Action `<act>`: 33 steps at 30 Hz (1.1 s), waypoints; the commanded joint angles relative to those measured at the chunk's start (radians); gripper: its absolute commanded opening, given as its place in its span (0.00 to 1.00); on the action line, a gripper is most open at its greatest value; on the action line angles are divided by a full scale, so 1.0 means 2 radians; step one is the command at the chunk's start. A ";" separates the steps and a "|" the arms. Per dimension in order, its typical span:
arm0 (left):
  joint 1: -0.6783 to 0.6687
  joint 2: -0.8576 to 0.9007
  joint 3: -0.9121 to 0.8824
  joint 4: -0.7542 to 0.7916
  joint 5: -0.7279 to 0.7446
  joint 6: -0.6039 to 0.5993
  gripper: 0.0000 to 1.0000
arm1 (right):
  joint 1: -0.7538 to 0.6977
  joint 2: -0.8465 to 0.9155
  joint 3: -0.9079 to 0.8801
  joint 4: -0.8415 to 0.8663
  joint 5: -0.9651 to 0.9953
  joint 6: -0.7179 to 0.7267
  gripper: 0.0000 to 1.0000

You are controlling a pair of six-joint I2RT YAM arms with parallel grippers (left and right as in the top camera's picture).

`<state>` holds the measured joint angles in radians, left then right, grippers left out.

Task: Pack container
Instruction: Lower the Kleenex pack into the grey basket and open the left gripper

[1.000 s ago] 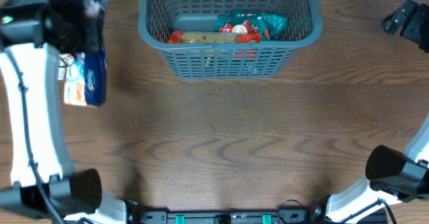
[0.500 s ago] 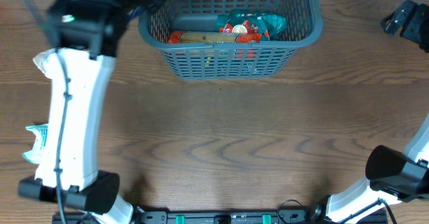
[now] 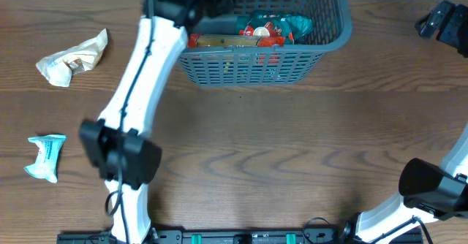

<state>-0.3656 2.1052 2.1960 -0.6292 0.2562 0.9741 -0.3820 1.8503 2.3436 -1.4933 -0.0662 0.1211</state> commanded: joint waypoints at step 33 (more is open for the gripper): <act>-0.032 -0.117 0.010 -0.051 -0.110 -0.057 0.98 | 0.002 0.004 -0.002 -0.015 0.005 -0.019 0.99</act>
<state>-0.4358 1.9926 2.1960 -0.7254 0.1196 0.8864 -0.3820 1.8503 2.3436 -1.5234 -0.0662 0.1093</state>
